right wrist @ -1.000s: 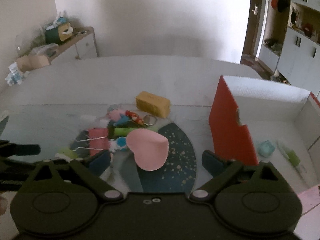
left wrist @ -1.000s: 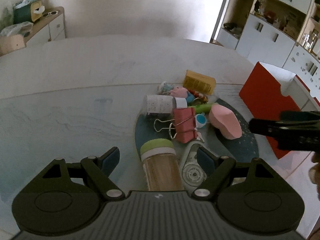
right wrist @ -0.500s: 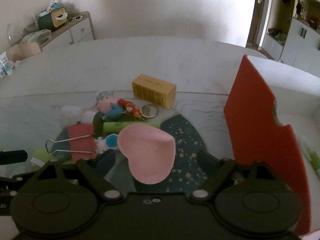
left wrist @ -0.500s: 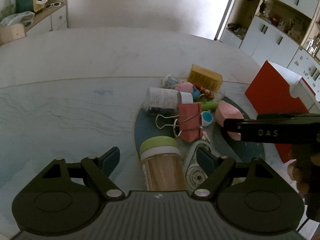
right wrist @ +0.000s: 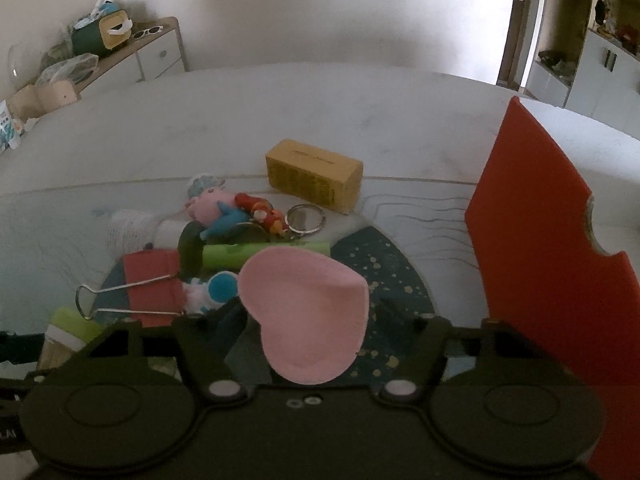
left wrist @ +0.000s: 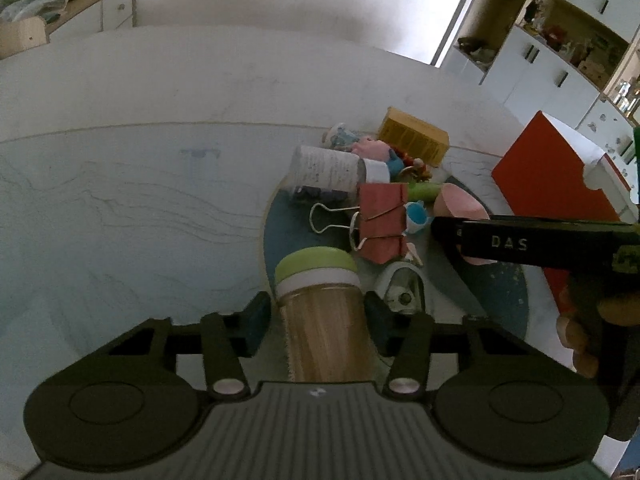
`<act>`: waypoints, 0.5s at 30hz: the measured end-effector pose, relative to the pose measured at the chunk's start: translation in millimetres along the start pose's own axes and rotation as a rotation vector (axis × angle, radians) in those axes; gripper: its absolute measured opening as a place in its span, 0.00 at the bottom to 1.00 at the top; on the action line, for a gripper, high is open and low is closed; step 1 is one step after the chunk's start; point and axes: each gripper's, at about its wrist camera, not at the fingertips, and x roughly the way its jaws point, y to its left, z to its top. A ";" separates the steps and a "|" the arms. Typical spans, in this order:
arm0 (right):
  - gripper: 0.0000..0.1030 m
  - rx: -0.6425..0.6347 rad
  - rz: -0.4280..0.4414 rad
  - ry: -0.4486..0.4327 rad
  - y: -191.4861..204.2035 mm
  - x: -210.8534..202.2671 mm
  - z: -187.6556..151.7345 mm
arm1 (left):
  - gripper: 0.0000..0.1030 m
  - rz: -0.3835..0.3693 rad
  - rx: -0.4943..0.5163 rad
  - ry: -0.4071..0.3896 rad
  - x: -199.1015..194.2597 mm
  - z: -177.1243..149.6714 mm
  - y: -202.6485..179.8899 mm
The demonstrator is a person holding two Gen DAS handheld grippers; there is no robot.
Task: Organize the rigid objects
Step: 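Grasp the green-lidded jar with the left tool while the right tool grasps the pink heart dish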
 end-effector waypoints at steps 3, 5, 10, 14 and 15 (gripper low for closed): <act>0.63 -0.007 -0.012 -0.005 2.5 -0.9 0.6 | 0.44 0.005 0.003 -0.002 -0.5 -0.2 -0.4; 0.63 -0.015 -0.018 -0.015 3.5 -2.9 -0.1 | 0.44 0.009 0.003 -0.003 -1.0 -0.3 -0.3; 0.63 -0.026 -0.021 -0.028 2.2 -15.1 0.5 | 0.43 0.013 -0.004 -0.002 -4.2 0.2 1.0; 0.63 -0.033 -0.017 -0.030 -1.3 -31.9 -1.5 | 0.43 0.017 0.001 -0.006 -11.4 0.3 -0.4; 0.63 -0.035 -0.017 -0.029 -2.0 -36.7 -2.0 | 0.43 0.021 0.006 -0.005 -13.5 0.3 -1.9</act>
